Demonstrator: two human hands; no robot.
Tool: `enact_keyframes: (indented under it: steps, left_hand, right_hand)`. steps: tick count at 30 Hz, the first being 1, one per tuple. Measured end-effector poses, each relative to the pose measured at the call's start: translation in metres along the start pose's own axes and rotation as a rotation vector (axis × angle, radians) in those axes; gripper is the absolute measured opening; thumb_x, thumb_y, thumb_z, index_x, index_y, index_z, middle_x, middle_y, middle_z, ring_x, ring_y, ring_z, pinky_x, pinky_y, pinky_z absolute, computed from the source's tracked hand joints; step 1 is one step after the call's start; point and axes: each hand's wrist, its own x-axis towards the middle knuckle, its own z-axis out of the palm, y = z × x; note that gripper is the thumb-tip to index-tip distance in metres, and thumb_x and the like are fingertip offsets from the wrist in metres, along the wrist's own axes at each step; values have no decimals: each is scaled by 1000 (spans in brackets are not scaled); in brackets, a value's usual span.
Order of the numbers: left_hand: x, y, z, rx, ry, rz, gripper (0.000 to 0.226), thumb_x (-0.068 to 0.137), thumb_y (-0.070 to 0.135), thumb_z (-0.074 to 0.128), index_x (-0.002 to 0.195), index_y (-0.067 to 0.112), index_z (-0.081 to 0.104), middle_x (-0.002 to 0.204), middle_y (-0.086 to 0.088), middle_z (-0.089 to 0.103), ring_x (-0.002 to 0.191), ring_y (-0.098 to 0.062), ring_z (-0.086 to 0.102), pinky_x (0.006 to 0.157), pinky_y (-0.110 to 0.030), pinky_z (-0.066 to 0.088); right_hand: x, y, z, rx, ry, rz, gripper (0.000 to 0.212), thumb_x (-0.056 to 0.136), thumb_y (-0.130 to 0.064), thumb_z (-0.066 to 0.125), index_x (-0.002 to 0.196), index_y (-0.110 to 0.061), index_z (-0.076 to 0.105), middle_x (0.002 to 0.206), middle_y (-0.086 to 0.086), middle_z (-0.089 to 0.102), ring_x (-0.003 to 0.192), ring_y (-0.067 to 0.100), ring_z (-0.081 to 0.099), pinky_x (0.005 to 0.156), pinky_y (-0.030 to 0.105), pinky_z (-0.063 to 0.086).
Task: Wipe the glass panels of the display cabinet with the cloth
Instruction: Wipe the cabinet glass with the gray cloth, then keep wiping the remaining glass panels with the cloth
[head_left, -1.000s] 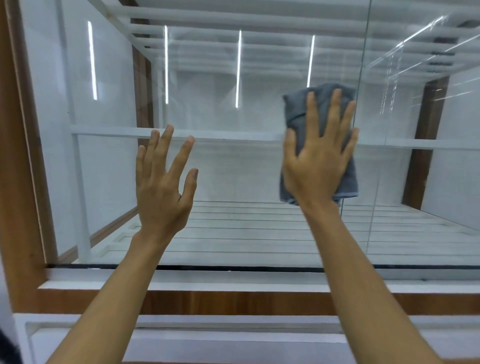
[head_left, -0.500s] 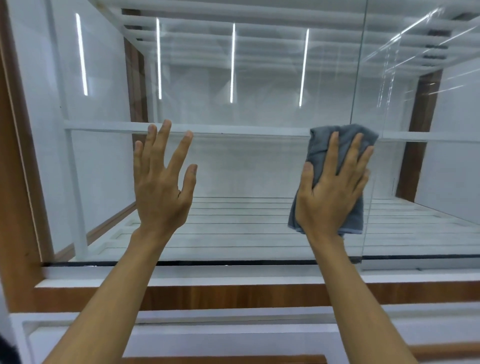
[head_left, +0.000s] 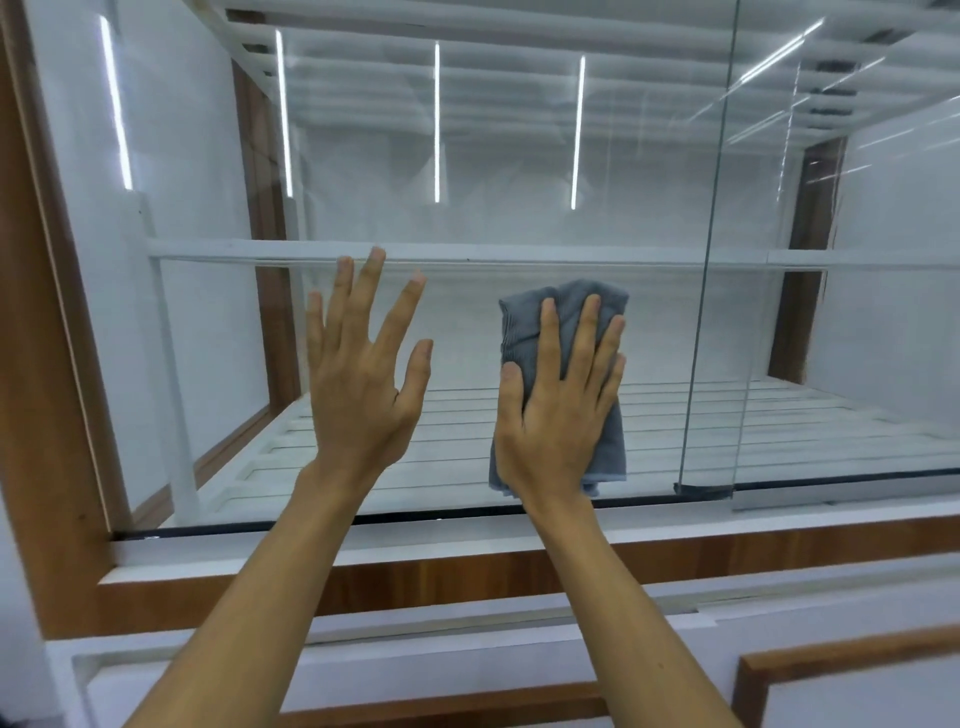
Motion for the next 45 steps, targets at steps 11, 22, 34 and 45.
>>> enact_keyframes:
  steps: [11,22,34,45]
  left_hand:
    - [-37,65,16,-231,-144,52,58,101,32,48,155,15,36,166,-10,25,156,-26,14,128,-47,6]
    - [-31,114,62,43,-202,6,74,104,57,33,160,12,18,168,-15,15,156,-30,6,127,-45,0]
    - [27,181,98,119,-126,-40,68,101,50,46,159,21,28,168,-18,9,156,-38,2,128,-44,5]
    - [186,247,136,132,-107,-18,71,100,48,52,158,12,30,166,-21,14,155,-41,5,128,-45,7]
  right_hand:
    - [21,32,-51,-95,-227,-136,58,96,-42,39,154,-31,35,166,0,23,151,23,19,110,44,27]
    - [62,113,-99,47,-295,-278,58,95,-33,43,153,-30,36,163,-1,29,149,18,24,115,28,11]
    - [119,223,-133,52,-251,-137,59,97,-34,44,155,-30,33,169,-1,11,155,22,7,121,44,10]
    - [274,254,-137,28,-179,-125,59,98,-31,47,155,-28,33,168,4,14,156,24,6,124,49,4]
